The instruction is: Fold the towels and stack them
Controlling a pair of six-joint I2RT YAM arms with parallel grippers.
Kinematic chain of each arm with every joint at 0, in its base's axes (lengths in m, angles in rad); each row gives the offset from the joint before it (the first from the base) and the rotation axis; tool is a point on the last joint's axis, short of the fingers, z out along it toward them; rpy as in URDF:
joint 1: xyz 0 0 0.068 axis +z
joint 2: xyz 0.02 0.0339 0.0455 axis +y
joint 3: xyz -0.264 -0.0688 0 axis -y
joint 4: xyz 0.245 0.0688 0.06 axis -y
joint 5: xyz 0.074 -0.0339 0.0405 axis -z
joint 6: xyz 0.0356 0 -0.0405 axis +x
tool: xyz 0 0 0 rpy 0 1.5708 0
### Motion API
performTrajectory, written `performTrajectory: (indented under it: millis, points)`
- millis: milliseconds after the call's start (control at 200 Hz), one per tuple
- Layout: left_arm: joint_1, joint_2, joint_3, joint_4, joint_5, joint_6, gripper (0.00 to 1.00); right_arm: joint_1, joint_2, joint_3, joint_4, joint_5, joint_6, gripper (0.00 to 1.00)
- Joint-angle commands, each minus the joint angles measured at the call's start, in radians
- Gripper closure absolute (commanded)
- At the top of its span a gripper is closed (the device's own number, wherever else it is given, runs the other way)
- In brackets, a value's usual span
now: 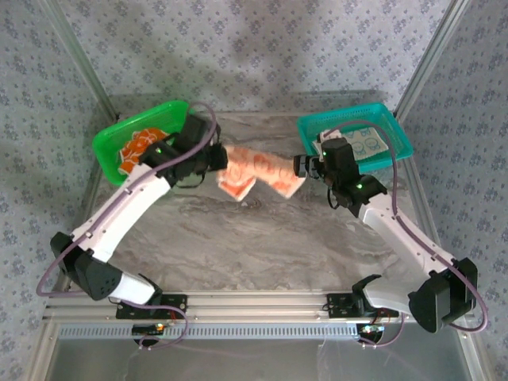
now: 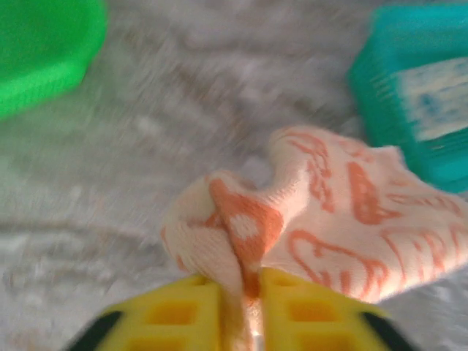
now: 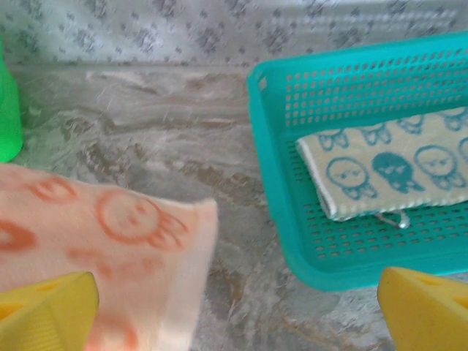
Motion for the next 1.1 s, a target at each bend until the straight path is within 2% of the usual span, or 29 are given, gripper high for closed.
performTrajectory:
  millis: [0,70,135,215,365,470,560,605,814,1094]
  points:
    - [0.016,-0.05,-0.216,0.067,-0.039,-0.047,0.71,-0.005,0.021,-0.024,0.015,-0.116,0.019,0.0]
    - [0.046,-0.052,-0.338,0.099,0.008,-0.045,0.56,-0.003,0.047,-0.023,0.007,-0.147,0.034,0.0]
    - [0.079,-0.044,-0.405,0.11,0.028,-0.046,0.55,0.005,0.076,-0.022,0.009,-0.177,0.043,0.0]
    - [0.093,-0.038,-0.436,0.109,0.029,-0.031,0.52,0.017,0.124,-0.017,0.006,-0.231,0.043,0.08]
    - [0.088,-0.038,-0.474,0.147,0.08,-0.048,0.52,0.02,0.229,0.0,-0.02,-0.314,0.048,0.2]
    - [0.07,-0.012,-0.515,0.209,0.134,-0.091,0.58,0.019,0.279,-0.004,-0.02,-0.329,0.033,0.3]
    - [0.033,0.035,-0.53,0.259,0.161,-0.124,0.64,0.018,0.321,-0.008,-0.021,-0.344,0.002,0.52]
    - [0.009,0.07,-0.52,0.267,0.156,-0.132,0.66,0.018,0.342,-0.007,-0.025,-0.343,-0.011,0.58]
    - [-0.016,0.216,-0.447,0.217,0.056,-0.145,0.73,0.012,0.372,-0.045,-0.022,-0.322,-0.032,0.58]
    - [0.066,0.376,-0.34,0.161,-0.071,-0.016,0.73,0.032,0.38,-0.075,-0.029,-0.327,-0.054,0.61]
